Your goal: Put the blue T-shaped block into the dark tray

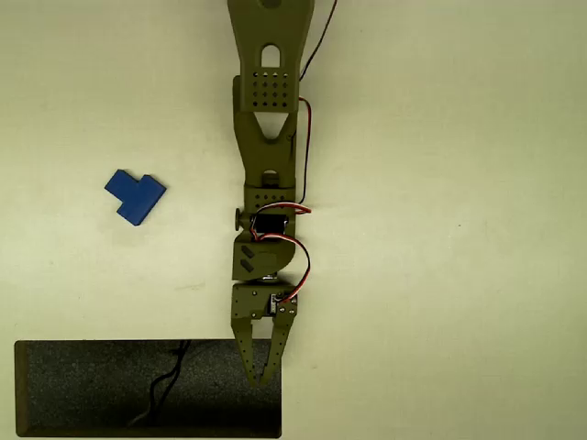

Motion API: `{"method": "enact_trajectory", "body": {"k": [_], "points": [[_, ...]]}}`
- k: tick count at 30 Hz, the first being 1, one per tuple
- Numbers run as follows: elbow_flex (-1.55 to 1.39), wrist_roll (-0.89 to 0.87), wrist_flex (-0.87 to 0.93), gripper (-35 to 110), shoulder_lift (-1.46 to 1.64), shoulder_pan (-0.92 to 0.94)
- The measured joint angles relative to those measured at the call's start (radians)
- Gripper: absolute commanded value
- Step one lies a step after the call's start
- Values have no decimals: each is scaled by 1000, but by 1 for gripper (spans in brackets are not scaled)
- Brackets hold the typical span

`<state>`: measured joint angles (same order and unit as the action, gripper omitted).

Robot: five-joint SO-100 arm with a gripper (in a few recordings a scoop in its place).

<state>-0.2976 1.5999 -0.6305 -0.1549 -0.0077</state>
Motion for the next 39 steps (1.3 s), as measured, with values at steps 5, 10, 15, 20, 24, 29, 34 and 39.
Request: {"method": "enact_trajectory", "body": {"k": [5,10,15,20,24,29,34,39], "points": [[0,0,0,0,0,0],[0,0,0,0,0,0],[6,6,-8,0,-11,0],[61,-91,130,0,49,-26],[6,-186,443,0,356,-2],[-267,-255,727,0,897,18],[-716,-282,841,0,1413,40],[-1210,-279,819,0,1720,23]]}}
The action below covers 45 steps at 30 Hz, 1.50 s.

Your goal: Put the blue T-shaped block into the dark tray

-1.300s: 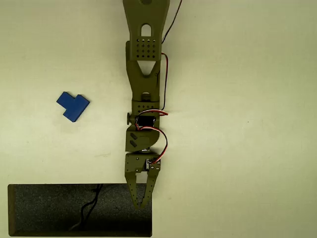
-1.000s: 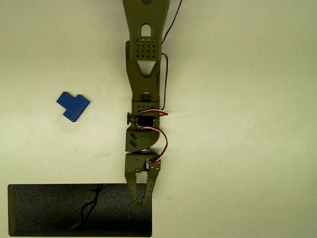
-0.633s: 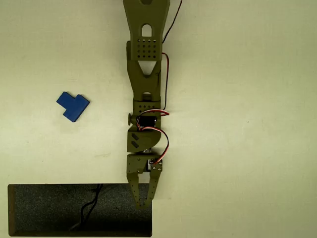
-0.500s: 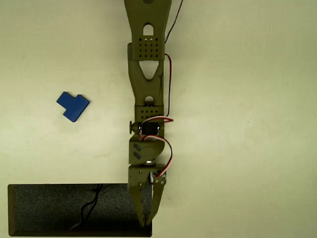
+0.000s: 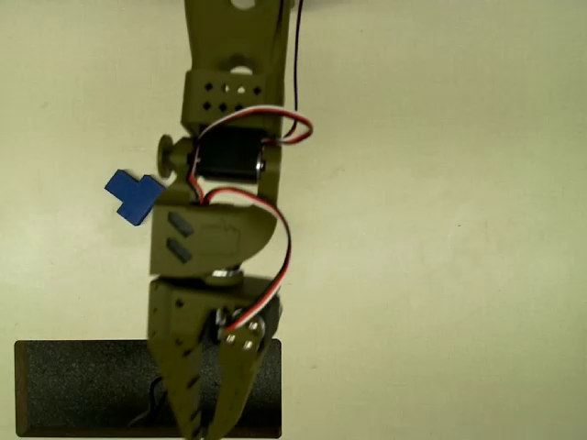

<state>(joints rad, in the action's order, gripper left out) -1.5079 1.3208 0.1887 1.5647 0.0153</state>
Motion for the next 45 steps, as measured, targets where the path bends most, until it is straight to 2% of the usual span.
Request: {"method": "enact_trajectory", "body": {"k": [4,9,15,30,45], "points": [[-268,8,78,0,163,-6],[-439,-32,196,0,295,-15],[-483,-52,293,0,316,-14],[-488,-75,911,0,281,5],[-476,144,902,0,87,503]]}}
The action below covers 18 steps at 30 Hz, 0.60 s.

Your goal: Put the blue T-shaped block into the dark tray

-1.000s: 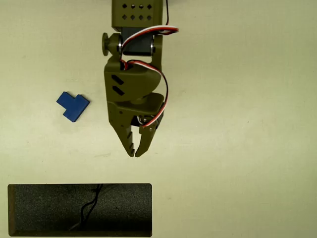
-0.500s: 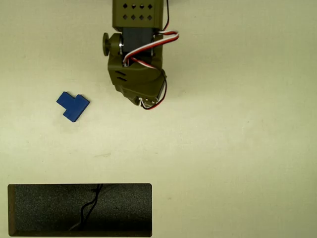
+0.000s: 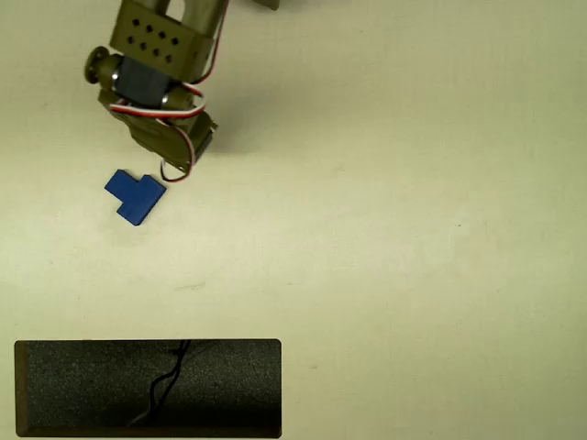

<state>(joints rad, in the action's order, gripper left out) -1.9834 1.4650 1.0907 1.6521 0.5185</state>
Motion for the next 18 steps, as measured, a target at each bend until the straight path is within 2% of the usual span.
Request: {"method": "enact_trajectory", "body": {"k": [7,18], "points": [[97,64,-21,0,-138,106],[322,29,-35,0,-344,101]]}}
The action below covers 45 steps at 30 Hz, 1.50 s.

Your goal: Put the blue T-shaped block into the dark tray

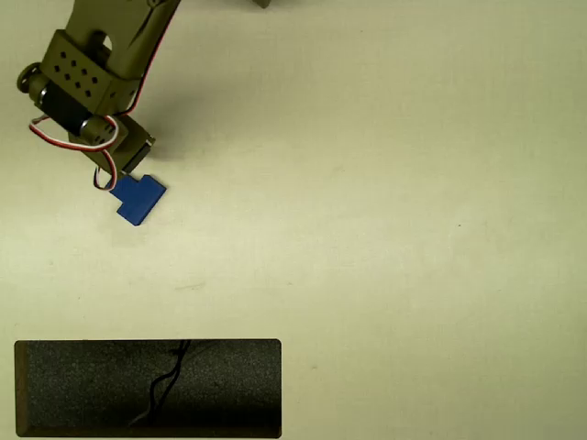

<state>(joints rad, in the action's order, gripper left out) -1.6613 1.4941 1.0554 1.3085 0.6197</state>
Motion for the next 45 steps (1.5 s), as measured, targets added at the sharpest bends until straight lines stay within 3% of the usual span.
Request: {"method": "enact_trajectory", "body": {"k": [14,32,39,45], "points": [[239,-51,28,0,-190,-46],[535,-279,-166,0,-373,-215],[543,-331,-163,0,-334,-236],[457,-193,-202,0,-242,-81]]}}
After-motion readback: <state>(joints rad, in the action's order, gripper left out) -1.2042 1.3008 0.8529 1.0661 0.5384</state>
